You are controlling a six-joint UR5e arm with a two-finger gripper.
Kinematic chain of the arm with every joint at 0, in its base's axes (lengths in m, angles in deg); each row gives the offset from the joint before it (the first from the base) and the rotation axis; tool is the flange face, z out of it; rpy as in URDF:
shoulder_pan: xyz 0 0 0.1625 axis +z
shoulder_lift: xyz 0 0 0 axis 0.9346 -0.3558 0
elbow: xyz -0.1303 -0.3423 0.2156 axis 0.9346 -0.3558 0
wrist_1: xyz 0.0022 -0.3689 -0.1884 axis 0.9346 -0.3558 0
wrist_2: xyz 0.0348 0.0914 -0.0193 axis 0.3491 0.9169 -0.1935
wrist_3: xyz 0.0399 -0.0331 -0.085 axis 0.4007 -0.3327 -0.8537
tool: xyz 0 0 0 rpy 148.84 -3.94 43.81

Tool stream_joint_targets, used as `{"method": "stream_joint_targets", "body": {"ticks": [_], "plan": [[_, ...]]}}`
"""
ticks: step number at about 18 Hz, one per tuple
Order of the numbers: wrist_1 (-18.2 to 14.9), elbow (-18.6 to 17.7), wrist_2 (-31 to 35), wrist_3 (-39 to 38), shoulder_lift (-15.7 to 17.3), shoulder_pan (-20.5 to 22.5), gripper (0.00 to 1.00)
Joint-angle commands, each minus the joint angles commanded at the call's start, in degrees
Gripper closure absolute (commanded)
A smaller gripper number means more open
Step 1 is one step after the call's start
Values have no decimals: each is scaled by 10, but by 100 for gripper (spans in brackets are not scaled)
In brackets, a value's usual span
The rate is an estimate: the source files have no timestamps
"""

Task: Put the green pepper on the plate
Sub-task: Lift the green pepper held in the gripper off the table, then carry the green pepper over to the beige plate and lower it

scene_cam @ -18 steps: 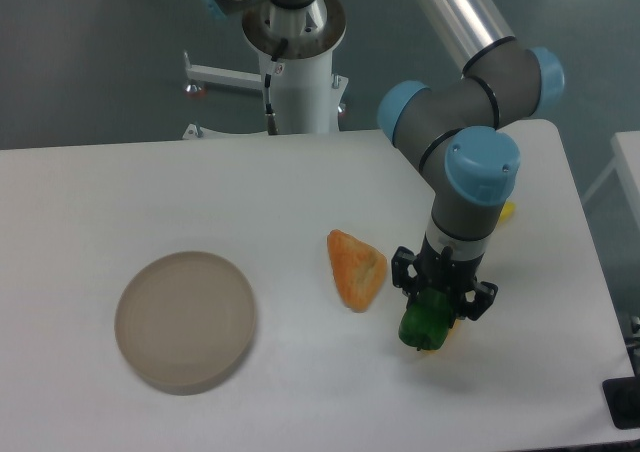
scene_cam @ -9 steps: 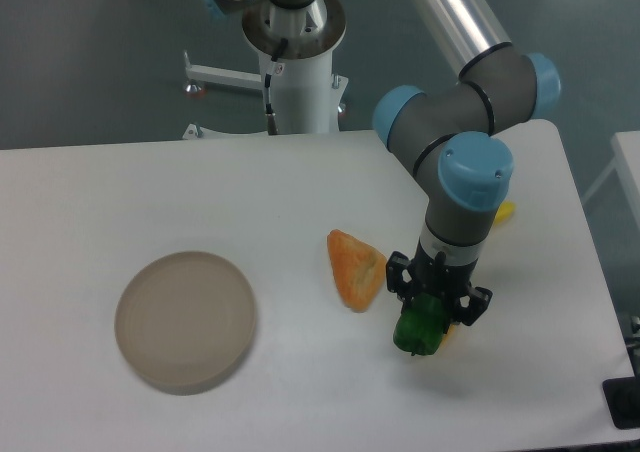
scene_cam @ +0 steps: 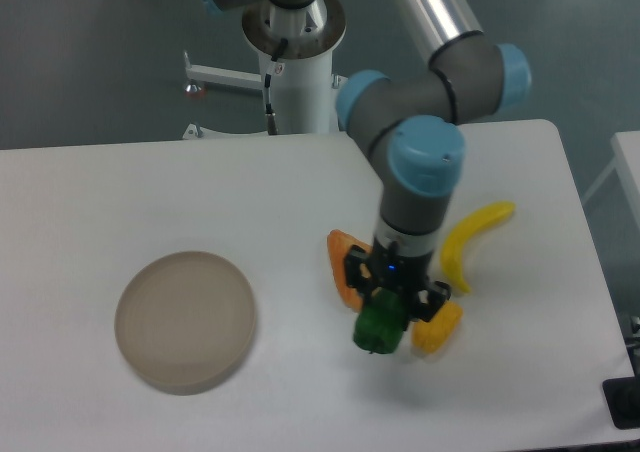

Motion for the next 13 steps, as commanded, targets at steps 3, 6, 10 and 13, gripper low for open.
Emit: {"method": "stream_joint_targets", "body": {"ticks": [3, 6, 10, 13], "plan": [[4, -25, 12, -74, 15, -28, 66], [3, -30, 32, -126, 23, -66, 66], [4, -40, 37, -200, 25, -99, 66], [5, -52, 44, -230, 24, -127, 65]]}}
